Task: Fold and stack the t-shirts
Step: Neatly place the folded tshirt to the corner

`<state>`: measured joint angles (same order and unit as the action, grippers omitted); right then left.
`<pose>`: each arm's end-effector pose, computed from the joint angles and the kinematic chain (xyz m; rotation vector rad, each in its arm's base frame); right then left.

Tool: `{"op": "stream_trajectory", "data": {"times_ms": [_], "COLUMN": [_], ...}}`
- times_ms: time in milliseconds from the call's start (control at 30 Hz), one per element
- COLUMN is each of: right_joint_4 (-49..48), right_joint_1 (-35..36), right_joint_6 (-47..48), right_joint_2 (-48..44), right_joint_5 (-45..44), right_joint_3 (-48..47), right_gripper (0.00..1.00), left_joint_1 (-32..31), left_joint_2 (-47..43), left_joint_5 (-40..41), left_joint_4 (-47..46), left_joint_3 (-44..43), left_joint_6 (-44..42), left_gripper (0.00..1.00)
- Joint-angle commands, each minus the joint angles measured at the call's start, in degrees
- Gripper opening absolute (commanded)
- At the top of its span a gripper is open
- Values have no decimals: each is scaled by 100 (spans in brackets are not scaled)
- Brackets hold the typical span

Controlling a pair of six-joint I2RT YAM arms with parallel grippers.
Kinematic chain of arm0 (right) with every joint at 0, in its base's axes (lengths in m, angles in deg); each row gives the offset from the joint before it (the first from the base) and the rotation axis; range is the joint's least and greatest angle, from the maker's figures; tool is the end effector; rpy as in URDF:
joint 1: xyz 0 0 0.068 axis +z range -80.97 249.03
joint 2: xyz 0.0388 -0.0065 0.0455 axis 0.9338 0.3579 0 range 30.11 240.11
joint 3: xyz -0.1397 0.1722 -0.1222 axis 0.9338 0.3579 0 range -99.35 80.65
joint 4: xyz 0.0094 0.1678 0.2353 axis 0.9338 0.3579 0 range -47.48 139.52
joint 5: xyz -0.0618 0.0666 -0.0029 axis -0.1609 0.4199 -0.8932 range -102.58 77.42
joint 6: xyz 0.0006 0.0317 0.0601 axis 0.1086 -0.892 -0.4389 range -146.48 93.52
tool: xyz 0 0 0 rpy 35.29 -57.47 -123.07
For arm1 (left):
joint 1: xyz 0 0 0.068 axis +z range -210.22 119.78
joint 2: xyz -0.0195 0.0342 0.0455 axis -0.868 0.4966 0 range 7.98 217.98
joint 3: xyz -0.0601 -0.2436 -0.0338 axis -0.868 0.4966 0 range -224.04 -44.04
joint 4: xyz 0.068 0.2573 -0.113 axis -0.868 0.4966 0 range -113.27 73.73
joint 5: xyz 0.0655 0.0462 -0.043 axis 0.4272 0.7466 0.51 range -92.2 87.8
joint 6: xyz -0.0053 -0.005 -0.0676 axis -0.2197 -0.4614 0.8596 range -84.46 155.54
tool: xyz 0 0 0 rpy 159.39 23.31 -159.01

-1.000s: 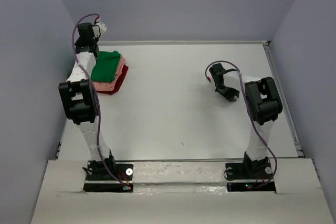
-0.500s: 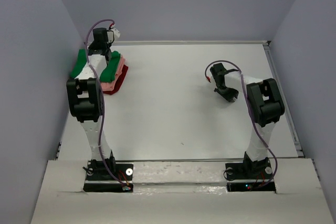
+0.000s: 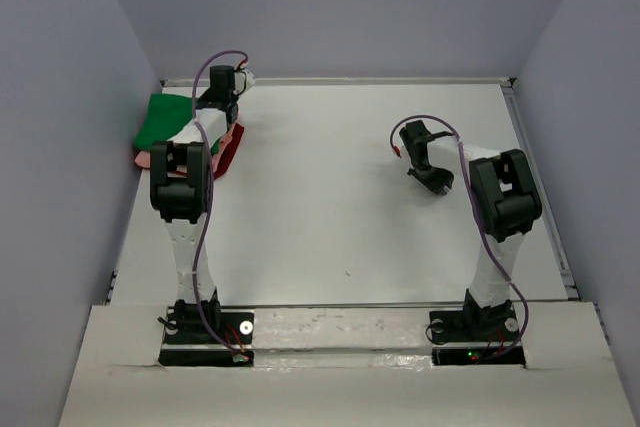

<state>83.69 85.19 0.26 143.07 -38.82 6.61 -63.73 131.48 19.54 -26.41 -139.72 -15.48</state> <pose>0.3788 0.0847 0.0910 -1.0171 2.7504 -0.7039 0.5388 -0.0128 0.1896 0.7223 1.9582 0.8989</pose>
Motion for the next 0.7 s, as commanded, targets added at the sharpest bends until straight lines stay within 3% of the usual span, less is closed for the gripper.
{"op": "stream_trajectory", "data": {"times_ms": [0,667], "right_joint_4": [-56,14], "right_joint_1": [10,10], "right_joint_6": [-134,-275], "right_joint_2": [120,-214], "right_joint_5": [242,207], "right_joint_3": [83,514], "right_gripper": [27,24], "left_joint_1": [-159,-308], "left_joint_2": [-81,112], "left_joint_5": [155,128], "left_joint_4": [-346,-433], "left_joint_3": [-48,533], "left_joint_6": [215,400], "left_gripper": [0,0]}}
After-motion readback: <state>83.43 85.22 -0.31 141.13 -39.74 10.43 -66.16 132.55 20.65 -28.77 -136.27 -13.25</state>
